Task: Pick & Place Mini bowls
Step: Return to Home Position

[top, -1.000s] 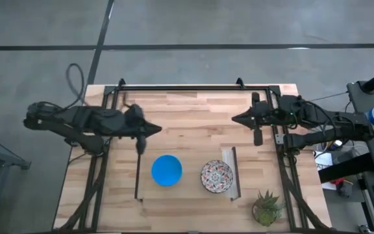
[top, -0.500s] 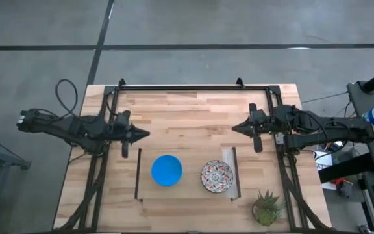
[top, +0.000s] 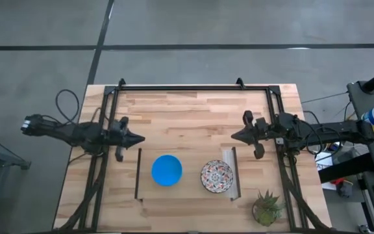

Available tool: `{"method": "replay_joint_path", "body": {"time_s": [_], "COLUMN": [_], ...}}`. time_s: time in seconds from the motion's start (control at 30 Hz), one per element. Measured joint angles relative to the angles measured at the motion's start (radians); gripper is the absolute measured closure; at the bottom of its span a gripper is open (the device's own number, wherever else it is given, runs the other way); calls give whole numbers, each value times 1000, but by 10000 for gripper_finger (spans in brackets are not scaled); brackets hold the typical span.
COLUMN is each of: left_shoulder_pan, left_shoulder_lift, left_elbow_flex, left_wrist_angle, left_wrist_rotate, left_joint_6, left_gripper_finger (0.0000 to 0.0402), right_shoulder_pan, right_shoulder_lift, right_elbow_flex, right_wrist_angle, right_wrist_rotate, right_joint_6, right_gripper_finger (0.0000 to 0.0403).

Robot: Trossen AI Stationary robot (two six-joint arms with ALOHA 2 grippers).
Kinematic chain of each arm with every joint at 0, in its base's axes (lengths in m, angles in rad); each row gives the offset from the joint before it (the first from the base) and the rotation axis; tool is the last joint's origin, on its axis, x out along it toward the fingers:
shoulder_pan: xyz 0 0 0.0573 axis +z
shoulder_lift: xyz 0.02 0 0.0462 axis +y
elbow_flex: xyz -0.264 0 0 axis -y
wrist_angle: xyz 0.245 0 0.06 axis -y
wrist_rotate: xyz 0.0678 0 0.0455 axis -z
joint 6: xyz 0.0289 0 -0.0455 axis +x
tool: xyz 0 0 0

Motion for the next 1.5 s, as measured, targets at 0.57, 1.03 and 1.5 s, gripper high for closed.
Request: {"method": "replay_joint_path", "body": {"time_s": [0.57, 1.03, 1.5], "left_shoulder_pan": [0, 0, 0], "left_shoulder_lift": [-294, -324, -320], "left_elbow_flex": [-201, -306, -319], "left_wrist_angle": [100, 152, 139], "left_wrist_rotate": [90, 116, 111], "left_joint_6": [26, 84, 15], "left_gripper_finger": [401, 401, 401], "right_shoulder_pan": [0, -1, -1], "right_shoulder_lift": [-131, -137, -130], "right_elbow_flex": [-173, -294, -325], "right_wrist_angle": [86, 186, 161], "right_wrist_rotate": [2, 5, 40], "right_joint_6": [15, 19, 40], "right_gripper_finger": [394, 394, 394]}}
